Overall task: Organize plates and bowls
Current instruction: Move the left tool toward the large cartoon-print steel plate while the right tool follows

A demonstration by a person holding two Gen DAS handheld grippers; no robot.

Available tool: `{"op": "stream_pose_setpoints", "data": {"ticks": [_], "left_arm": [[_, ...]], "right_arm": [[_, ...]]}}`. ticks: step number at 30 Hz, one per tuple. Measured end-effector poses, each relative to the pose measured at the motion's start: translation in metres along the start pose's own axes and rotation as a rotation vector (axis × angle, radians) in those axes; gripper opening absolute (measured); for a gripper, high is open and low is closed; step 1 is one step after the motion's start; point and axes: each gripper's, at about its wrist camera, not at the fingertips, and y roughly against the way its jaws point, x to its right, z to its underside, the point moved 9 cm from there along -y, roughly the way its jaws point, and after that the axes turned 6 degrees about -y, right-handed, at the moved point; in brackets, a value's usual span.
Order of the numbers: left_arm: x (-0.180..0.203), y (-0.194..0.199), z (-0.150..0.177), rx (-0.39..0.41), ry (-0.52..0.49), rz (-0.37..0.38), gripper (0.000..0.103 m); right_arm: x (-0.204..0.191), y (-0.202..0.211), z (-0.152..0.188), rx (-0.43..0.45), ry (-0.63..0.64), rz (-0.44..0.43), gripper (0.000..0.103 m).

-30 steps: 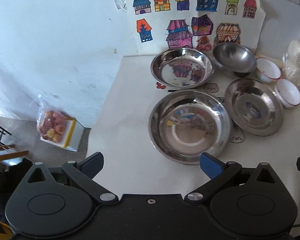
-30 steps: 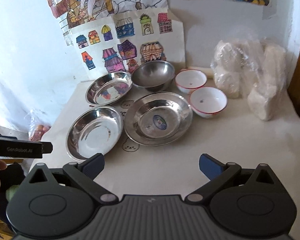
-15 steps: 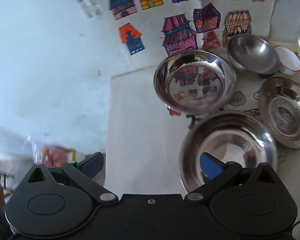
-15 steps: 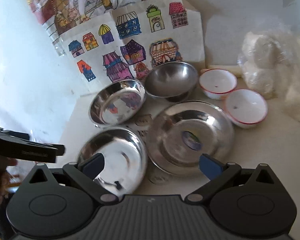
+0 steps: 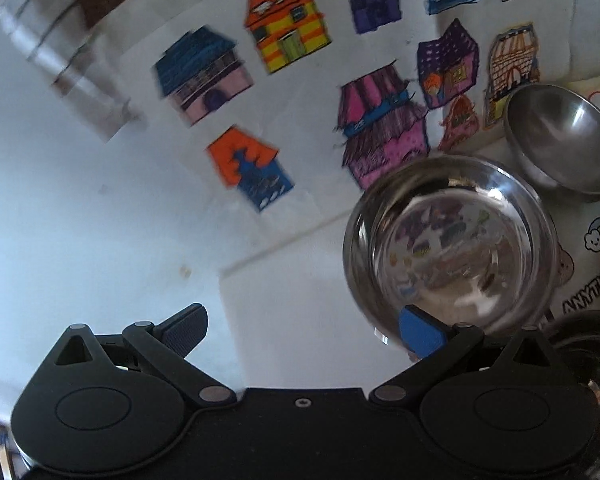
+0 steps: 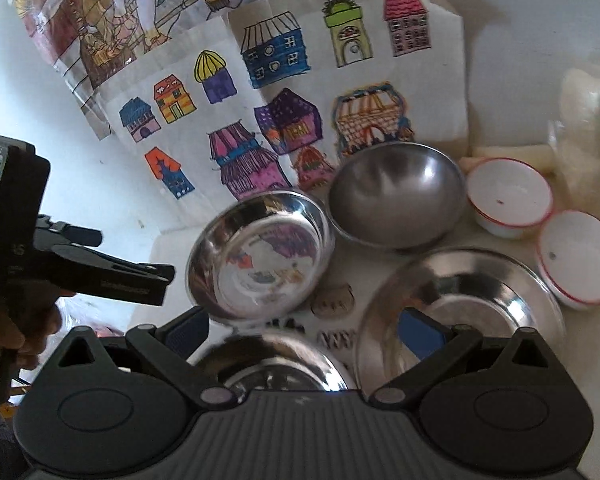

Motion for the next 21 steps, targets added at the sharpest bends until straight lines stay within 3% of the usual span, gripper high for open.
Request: {"op": "stream_pose_setpoints", "data": {"ticks": [3,10,16,19,21], "left_arm": [[0.001,-0.013,-0.006,0.006,-0.040,0.018,0.102],[0.006,-0.038,-0.014,-0.001,-0.088,0.069,0.095],[0.009,-0.061,-0.015,-0.038,-0.054,0.114,0.082],[0.014,-0.070,-0.016,-0.048,-0.039,0.143,0.070],[0.017,-0.074,-0.016,-0.057,-0.027,0.165,0.056]], "right_arm": [[-0.005,-0.017,-0.007,-0.014,0.003,-0.023,0.103],[-0.007,-0.049,-0.016,-0.043,-0.009,-0.020,0.088],[-0.004,-0.072,-0.021,-0.061,-0.057,0.047,0.073],[-0.002,-0.080,-0.021,-0.066,-0.078,0.068,0.063],[0.000,-0.084,-0.020,-0.076,-0.091,0.080,0.060]]}}
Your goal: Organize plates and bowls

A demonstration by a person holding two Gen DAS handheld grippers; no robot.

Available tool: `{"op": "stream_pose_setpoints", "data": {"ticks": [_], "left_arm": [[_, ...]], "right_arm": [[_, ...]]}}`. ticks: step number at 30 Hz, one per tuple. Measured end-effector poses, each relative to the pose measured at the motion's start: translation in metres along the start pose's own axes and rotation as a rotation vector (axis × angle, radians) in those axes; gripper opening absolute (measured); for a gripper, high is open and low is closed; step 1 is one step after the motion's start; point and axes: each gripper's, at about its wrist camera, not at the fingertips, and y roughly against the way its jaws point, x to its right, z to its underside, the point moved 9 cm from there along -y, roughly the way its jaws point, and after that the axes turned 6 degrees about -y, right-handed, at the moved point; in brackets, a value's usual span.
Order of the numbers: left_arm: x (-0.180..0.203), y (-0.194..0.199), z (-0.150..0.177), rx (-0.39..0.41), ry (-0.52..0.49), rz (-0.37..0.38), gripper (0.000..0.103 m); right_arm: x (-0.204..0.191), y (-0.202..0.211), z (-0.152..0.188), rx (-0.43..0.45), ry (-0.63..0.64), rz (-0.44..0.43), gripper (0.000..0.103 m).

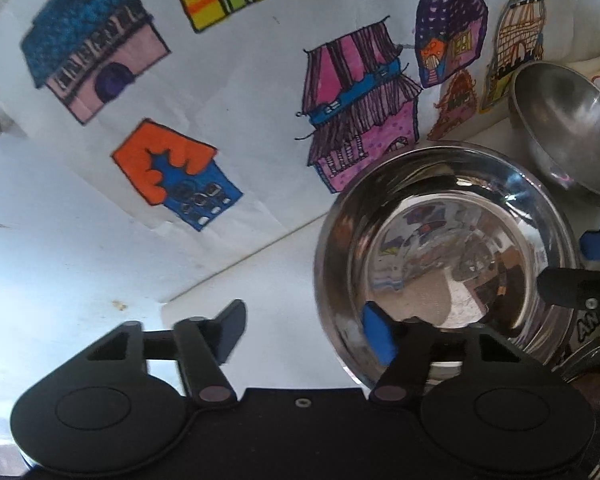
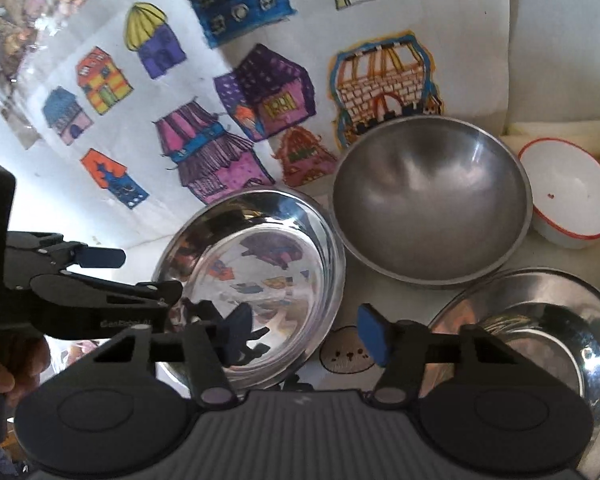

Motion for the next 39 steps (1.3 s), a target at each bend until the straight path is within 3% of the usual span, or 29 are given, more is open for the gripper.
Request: {"op": "stream_pose_setpoints", "data": {"ticks": [6,10,12,18,26,32,39], "left_arm": [[0.006,-0.015,-0.003,-0.005,0.095,0.096,0.024],[0.006,-0.018,-0.005,0.002,0.125,0.110,0.021],[0.003,-0.019,-0.004,-0.001,0.154,0.117,0.019],[-0.015,-0.008,0.004,0.000,0.204,0.104,0.017],[-0.028,0.031,0.008,0.062,0.262,0.081,0.015],[-0.004,0.049,0.012,0.091,0.242,0.112,0.016],[0.044,0.066,0.039,0.083,0.201,0.156,0.016]], "right_arm": [[0.009,-0.012,0.004,-0.035,-0.044,0.012,0.040],[0.014,-0.016,0.006,-0.053,-0.063,0.000,0.020],[0.015,-0.016,0.008,-0.058,-0.067,0.000,0.017],[0.007,-0.013,0.012,-0.089,-0.063,-0.035,0.016],[-0.016,0.010,0.010,-0.056,0.011,-0.085,0.015],[-0.009,0.044,0.016,-0.032,0.044,-0.088,0.015],[0.019,0.077,0.045,-0.046,0.037,-0.045,0.016]]}}
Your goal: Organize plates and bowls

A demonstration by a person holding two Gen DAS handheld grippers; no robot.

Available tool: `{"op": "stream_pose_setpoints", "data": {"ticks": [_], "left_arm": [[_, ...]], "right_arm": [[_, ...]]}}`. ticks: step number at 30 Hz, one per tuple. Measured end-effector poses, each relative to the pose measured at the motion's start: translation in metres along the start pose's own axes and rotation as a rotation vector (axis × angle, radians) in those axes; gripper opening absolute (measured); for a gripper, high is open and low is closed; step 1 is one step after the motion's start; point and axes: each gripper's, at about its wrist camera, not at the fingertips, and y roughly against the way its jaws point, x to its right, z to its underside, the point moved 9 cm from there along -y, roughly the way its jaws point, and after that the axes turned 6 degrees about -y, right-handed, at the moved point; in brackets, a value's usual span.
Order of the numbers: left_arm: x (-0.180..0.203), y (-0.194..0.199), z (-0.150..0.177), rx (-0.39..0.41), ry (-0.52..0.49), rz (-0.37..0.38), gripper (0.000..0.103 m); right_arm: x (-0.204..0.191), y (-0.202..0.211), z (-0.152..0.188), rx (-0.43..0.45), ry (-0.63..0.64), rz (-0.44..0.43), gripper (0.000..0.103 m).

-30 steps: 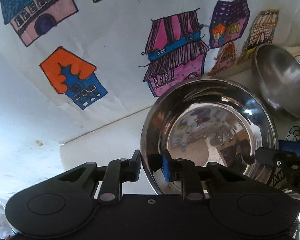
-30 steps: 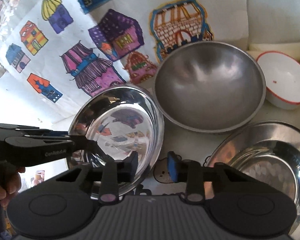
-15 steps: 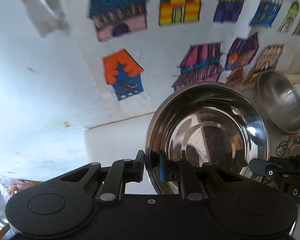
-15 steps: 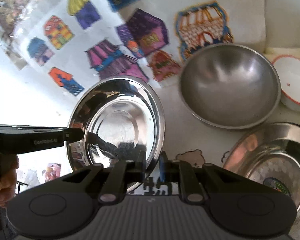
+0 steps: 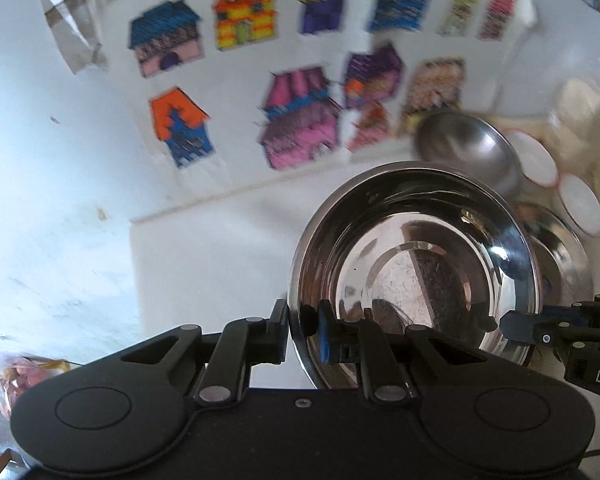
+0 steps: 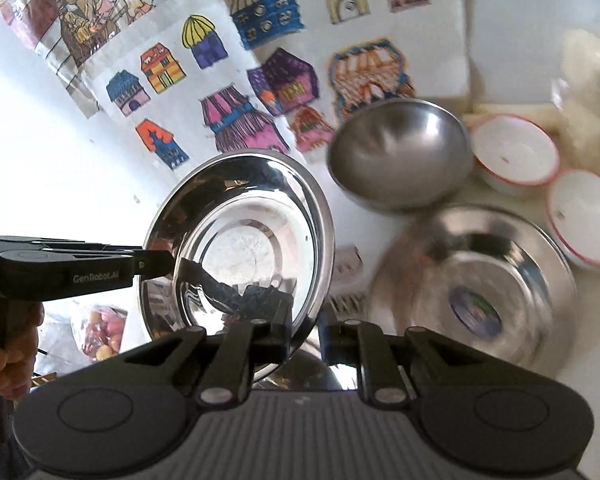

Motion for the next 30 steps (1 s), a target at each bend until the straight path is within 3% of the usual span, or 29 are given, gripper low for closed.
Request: {"op": "stream_pose_setpoints", "data": {"ticks": [12,30], "left_arm": [[0.033,0.015,0.064,-0.079,-0.094,0.018,0.018],[0.032,0.005,0.068,-0.127,-0.172,-0.004,0.019]], "right_arm": [[0.017,0.025,0.078,-0.118,0.000,0.038,0.018],[0.008,0.015,0.088,-0.154,0.077,0.075,0.022]]}}
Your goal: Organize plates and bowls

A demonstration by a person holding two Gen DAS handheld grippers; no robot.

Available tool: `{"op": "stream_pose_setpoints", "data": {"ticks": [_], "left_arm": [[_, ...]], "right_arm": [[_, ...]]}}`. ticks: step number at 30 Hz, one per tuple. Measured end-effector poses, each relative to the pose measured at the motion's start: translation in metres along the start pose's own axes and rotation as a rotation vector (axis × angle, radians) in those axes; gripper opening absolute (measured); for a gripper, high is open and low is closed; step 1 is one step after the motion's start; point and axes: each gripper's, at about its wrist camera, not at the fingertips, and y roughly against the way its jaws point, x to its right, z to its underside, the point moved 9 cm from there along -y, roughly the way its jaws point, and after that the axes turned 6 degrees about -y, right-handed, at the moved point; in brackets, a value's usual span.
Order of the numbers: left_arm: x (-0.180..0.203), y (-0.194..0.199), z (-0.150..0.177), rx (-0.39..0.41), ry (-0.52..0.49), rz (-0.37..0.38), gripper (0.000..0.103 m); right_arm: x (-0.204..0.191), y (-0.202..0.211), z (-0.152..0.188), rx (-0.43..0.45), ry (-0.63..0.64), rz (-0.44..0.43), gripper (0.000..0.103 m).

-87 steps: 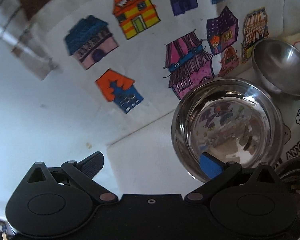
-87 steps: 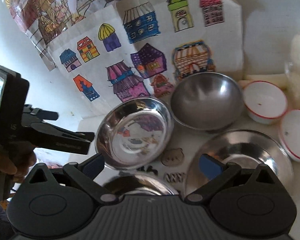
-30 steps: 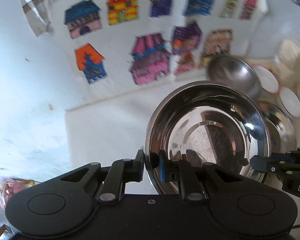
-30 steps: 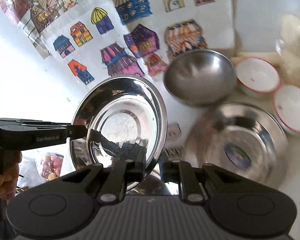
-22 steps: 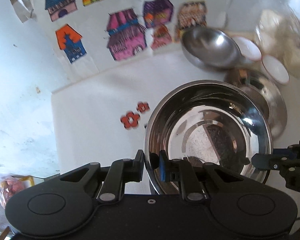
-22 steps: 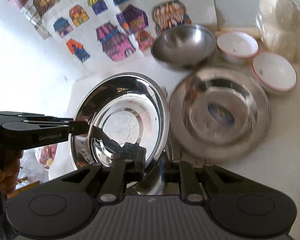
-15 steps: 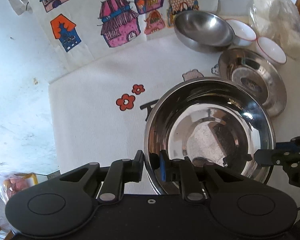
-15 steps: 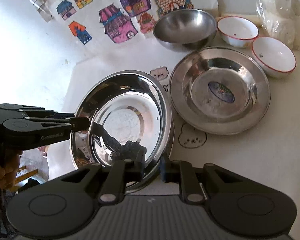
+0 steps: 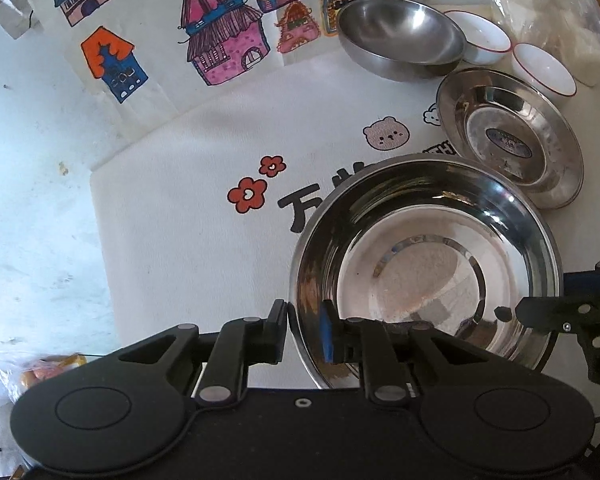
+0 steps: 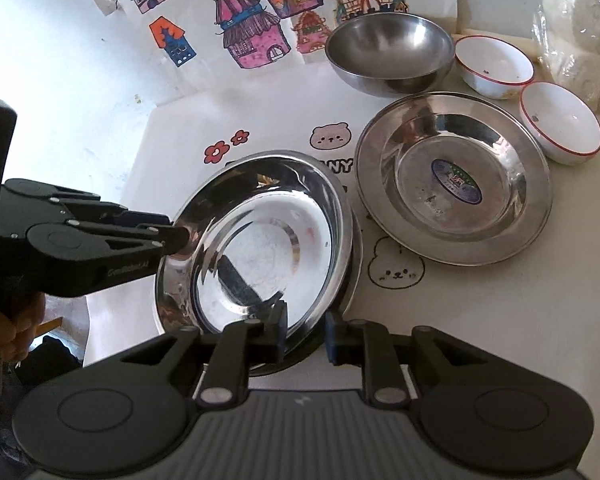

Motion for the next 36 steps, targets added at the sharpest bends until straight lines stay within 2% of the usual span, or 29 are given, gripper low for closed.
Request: {"op": "stream_pose_setpoints", "data": {"ticks": [2,4,7,10,11,14,15,17,21,25,29,36], "left_arm": [[0.000,0.001,-0.002,0.005,0.002,0.004,0.020],[-0.001,0.004,-0.004,0.015,0.004,0.001,0.021],[-0.001,0.006,-0.007,0.022,0.005,0.003,0.032],[-0.001,0.010,-0.014,0.043,-0.005,0.002,0.044],[0.000,0.012,-0.017,0.054,-0.010,-0.001,0.051],[0.002,0.018,-0.032,0.093,-0.023,-0.008,0.073],[0.004,0.020,-0.037,0.109,-0.027,-0.006,0.080],[0.010,0.022,-0.051,0.137,-0.036,0.005,0.086],[0.027,0.019,-0.075,0.159,-0.066,0.016,0.092],[0.045,0.015,-0.098,0.168,-0.096,0.016,0.094],[0.058,0.014,-0.114,0.168,-0.101,0.009,0.098],[0.073,0.008,-0.133,0.154,-0.092,-0.005,0.100]], "right_arm": [[0.001,0.000,0.000,0.000,-0.001,-0.001,0.024],[0.002,0.001,0.000,0.003,0.003,0.009,0.032],[0.006,0.002,0.002,0.004,-0.004,0.023,0.035],[0.010,0.007,0.002,0.023,-0.011,0.019,0.038],[0.011,0.009,0.002,0.029,-0.012,0.023,0.041],[0.016,0.018,0.000,0.059,-0.033,0.026,0.054],[0.019,0.021,-0.002,0.071,-0.043,0.028,0.062],[0.026,0.029,-0.004,0.098,-0.061,0.034,0.071],[0.049,0.046,-0.010,0.137,-0.109,0.062,0.088],[0.074,0.058,-0.017,0.166,-0.149,0.084,0.098],[0.099,0.065,-0.024,0.181,-0.186,0.096,0.102],[0.145,0.080,-0.040,0.205,-0.203,0.119,0.103]]}}
